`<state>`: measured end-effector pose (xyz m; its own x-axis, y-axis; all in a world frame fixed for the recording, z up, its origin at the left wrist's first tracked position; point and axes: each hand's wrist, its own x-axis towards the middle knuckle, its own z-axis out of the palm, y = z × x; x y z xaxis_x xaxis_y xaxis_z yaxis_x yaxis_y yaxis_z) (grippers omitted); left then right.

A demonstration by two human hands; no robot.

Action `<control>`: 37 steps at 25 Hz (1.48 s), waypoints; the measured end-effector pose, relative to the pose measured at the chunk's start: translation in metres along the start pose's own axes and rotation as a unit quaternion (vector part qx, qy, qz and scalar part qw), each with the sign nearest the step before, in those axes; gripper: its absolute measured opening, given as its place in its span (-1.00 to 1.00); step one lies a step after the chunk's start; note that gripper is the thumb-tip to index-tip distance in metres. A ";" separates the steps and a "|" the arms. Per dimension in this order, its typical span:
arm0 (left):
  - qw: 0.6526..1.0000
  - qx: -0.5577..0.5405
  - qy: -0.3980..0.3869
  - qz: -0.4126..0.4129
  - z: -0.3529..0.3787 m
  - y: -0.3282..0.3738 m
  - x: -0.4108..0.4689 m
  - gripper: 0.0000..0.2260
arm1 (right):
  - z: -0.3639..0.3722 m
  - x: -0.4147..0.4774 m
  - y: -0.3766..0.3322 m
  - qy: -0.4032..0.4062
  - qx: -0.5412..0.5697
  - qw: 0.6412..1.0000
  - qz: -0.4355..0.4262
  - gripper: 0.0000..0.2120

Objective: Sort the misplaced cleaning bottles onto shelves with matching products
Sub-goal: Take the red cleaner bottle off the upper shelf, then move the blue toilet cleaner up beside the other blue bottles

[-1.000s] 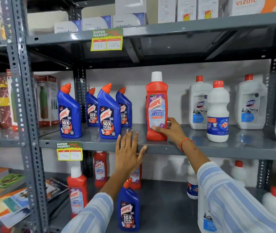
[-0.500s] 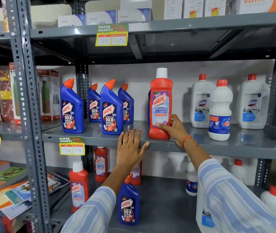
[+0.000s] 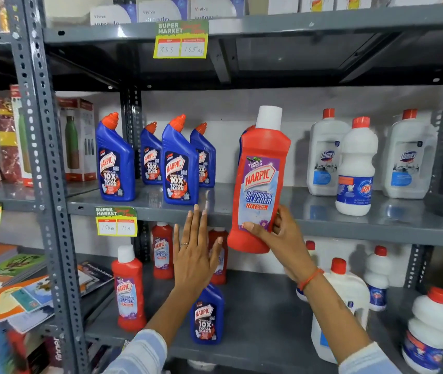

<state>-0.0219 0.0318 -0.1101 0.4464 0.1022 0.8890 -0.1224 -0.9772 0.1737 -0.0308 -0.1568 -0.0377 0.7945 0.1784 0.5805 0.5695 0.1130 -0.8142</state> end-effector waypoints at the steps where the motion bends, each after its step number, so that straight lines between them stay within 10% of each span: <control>1: 1.000 0.008 -0.008 -0.003 0.001 -0.004 -0.008 -0.43 | 0.004 -0.011 0.011 -0.006 0.002 1.000 0.006 -0.48; 11: 0.978 0.019 -0.190 -0.080 0.038 -0.074 -0.132 -0.37 | 0.022 -0.099 0.161 -0.056 -0.042 0.984 0.163 -0.36; 18: 0.889 0.047 -0.447 -0.090 0.077 -0.125 -0.226 -0.01 | 0.004 -0.104 0.241 -0.017 -0.109 0.957 0.267 -0.33; 26: 0.882 0.084 -0.456 -0.080 0.098 -0.133 -0.230 0.02 | 0.001 -0.092 0.269 -0.023 -0.091 0.946 0.311 -0.29; 31: 0.876 0.091 -0.466 -0.083 0.098 -0.132 -0.228 0.04 | 0.036 -0.119 0.234 0.198 -0.232 0.948 0.095 -0.48; 37: 0.870 0.088 -0.477 -0.082 0.098 -0.130 -0.227 0.09 | 0.103 -0.095 0.216 -0.038 -0.396 0.917 0.013 -0.36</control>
<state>-0.0208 0.1178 -0.3764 0.9885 0.1237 0.0868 0.1127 -0.9861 0.1222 -0.0047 -0.0487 -0.2701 0.8106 0.2416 0.5334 0.5482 -0.6333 -0.5463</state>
